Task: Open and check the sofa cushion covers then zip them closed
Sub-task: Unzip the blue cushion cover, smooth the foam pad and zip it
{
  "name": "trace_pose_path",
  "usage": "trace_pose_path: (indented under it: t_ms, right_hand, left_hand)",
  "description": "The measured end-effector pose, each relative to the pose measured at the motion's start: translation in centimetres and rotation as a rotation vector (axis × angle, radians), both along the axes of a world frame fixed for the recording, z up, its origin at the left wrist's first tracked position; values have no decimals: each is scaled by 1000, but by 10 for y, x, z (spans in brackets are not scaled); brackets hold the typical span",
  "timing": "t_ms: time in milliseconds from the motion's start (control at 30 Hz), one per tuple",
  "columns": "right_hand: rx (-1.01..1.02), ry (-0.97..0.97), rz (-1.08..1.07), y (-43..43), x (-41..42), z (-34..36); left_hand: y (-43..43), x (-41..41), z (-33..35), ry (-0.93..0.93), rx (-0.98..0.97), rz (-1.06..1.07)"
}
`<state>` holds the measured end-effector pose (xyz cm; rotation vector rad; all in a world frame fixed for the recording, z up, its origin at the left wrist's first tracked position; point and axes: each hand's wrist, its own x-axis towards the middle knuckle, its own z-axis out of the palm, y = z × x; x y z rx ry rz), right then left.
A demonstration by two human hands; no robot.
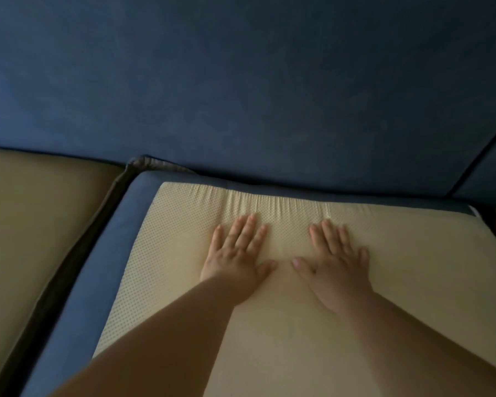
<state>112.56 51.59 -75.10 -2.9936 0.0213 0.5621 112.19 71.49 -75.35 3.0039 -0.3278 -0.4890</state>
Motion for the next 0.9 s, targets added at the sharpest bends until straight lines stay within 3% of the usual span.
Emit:
trace_pose_path:
  t_ms: [167,300,467,533,700,900]
  right_hand:
    - [-39,-47,-13,6,-4,0]
    - [43,-125,9,34,4,9]
    - [307,-424,163,117,19,21]
    - [345,-507,191,140,24,26]
    - [188,-170,273,149,21,-15]
    - [225,-163,264,146,30,-10]
  left_hand:
    - [3,1,9,0,-92,29]
    - [17,10,28,-67,-150,78]
    - [71,30,47,-349,-70,277]
    - [93,29,44,-334,-49,389]
    - [111,18,4,-99,21,396]
    - [111,29,8,-58,39,402]
